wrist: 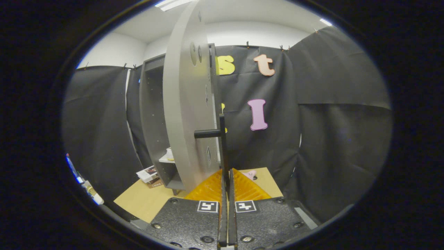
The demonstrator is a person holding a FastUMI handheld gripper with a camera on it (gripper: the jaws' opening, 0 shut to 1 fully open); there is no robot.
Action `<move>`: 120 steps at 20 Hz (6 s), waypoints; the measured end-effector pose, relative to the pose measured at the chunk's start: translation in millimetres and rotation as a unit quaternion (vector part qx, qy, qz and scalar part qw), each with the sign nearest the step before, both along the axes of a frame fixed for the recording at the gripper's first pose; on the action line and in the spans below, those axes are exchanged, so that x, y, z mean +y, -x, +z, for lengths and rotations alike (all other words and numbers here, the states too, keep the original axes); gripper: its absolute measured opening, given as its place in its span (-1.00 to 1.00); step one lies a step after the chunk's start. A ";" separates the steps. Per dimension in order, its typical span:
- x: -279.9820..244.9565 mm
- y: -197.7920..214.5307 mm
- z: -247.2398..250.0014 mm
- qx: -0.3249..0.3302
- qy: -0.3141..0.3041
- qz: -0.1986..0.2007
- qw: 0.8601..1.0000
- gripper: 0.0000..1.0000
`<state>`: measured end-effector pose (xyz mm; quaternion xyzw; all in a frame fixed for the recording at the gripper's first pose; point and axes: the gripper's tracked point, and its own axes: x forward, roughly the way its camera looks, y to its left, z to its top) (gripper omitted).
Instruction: Open the shoe cabinet door, grab the shoes and put them into the shoe cabinet, then close the shoe cabinet door.
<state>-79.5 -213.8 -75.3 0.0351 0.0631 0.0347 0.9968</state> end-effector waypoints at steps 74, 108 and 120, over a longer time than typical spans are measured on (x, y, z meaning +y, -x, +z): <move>245.5 -128.5 -361.7 0.215 0.063 0.055 0.973 -0.80; 222.6 -444.2 -53.2 0.078 0.107 0.017 0.991 -0.81; 240.3 -474.6 -95.4 0.185 0.044 0.033 0.981 -0.80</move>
